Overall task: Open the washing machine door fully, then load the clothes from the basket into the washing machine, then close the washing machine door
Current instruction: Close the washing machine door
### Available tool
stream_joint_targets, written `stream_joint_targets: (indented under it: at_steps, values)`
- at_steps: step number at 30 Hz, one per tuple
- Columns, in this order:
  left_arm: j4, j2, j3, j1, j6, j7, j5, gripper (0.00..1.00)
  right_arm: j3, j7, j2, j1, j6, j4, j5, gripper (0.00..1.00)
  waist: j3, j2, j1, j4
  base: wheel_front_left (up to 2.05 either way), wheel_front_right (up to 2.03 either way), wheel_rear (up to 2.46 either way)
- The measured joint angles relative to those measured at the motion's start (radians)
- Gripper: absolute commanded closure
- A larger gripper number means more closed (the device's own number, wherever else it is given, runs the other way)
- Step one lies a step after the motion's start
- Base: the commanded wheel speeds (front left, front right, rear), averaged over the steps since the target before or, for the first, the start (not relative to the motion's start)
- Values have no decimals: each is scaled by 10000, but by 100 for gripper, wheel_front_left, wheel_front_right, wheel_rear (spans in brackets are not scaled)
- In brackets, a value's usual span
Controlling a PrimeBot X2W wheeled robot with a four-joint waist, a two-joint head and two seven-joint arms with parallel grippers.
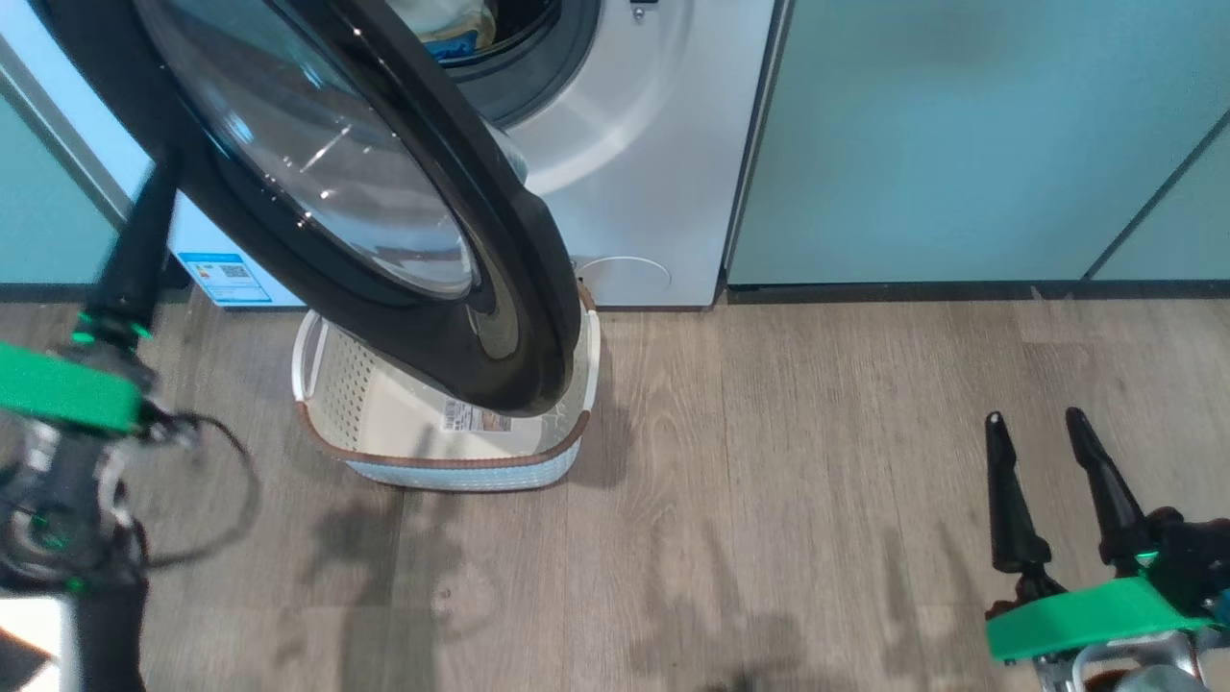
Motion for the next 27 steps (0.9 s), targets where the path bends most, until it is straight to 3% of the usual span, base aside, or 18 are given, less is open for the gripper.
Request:
stream_joint_targets:
  at_steps: [2, 8, 10, 12, 27]
  values:
    - [-125, 82, -222, 198, 0, -380, 621, 0, -36, 0, 0, 0, 0, -17, -2, 0, -21, 0, 0, 21, 0, 0, 0]
    - [-610, 288, -1012, 1444, 48, -2792, 4508, 0, -221, 0, 2, 6, 0, -42, -105, 0, -205, 0, 0, 156, 0, 0, 0]
    - [-901, 240, -1419, 2112, 499, -3405, 6218, 0, -224, 0, 4, 35, 0, -52, -180, 0, -311, 0, -1, 210, 0, 0, 0]
    - [-955, 163, -1687, 2592, 800, -3685, 6961, 0, -215, 0, 6, 40, 0, -58, -182, 0, -374, 0, 0, 228, 0, 0, 0]
    - [-533, -234, -2892, 4660, 1793, -4401, 9449, 0, 2, 0, 13, 653, 0, 48, -194, 0, -719, 0, -1, 425, 0, 0, 0]
